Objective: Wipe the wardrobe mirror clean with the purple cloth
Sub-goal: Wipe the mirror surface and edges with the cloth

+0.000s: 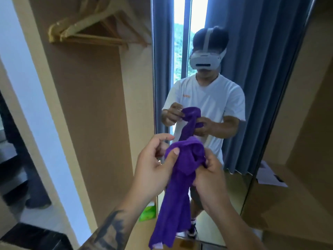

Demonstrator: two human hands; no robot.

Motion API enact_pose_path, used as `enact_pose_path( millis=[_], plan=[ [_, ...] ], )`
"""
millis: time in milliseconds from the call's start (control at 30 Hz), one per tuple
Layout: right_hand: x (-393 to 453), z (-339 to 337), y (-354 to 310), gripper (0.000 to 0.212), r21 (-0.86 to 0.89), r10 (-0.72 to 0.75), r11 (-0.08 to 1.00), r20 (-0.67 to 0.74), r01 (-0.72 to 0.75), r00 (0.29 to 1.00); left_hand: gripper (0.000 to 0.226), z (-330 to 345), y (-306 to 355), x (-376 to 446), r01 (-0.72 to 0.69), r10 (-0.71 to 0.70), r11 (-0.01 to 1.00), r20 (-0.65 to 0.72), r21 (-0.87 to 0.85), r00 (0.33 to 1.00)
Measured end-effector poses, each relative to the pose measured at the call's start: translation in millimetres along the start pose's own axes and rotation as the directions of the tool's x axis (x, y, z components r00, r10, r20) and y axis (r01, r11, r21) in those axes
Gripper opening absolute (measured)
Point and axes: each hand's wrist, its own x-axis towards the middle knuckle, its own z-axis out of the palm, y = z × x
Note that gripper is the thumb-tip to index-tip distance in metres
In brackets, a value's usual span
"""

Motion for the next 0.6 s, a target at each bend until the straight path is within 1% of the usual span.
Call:
enact_pose_path(
  millis=[67,133,200,267,300,333,367,400,433,500,600],
  plan=[
    [10,2,-26,0.041,0.22,0.018,0.975,-0.012,-0.015,1.0,0.027,-1,0,5,-0.039,0.037,0.997,0.034,0.062,0.999],
    [15,5,-48,0.041,0.363,0.023,0.932,0.009,-0.024,1.0,0.023,-3,4,15,-0.084,0.08,0.992,0.045,0.092,0.996],
    [19,7,-68,0.042,0.437,-0.006,0.899,0.042,-0.013,0.999,0.027,-3,12,27,-0.055,0.055,0.998,0.081,-0.012,0.995],
    [23,10,-83,0.046,0.467,-0.089,0.883,0.06,0.051,0.994,0.032,-2,25,39,0.018,0.011,0.985,0.165,-0.169,0.986],
    [26,11,-88,0.049,0.418,-0.154,0.901,0.061,0.115,0.986,0.031,-1,31,46,0.022,0.019,0.976,0.189,-0.218,0.982],
    [27,12,-92,0.05,0.302,-0.247,0.928,0.062,0.217,0.967,0.029,-1,36,53,0.004,0.041,0.971,0.181,-0.24,0.983],
    [30,13,-93,0.052,0.128,-0.354,0.93,0.073,0.343,0.932,0.029,-1,39,60,-0.02,0.061,0.968,0.156,-0.252,0.986],
    [33,12,-93,0.058,-0.052,-0.449,0.888,0.113,0.456,0.886,0.029,-1,42,68,-0.041,0.078,0.963,0.132,-0.266,0.988],
    [37,11,-90,0.068,-0.198,-0.509,0.823,0.162,0.533,0.845,0.029,-2,44,75,-0.05,0.086,0.957,0.115,-0.284,0.99],
    [45,5,-86,0.087,-0.354,-0.55,0.721,0.23,0.595,0.803,0.026,-2,48,89,-0.029,0.065,0.939,0.094,-0.343,0.993],
    [59,-2,-84,0.111,-0.555,-0.585,0.491,0.361,0.671,0.727,0.024,-1,52,103,0.047,0.024,0.886,0.147,-0.461,0.989]
  ],
)
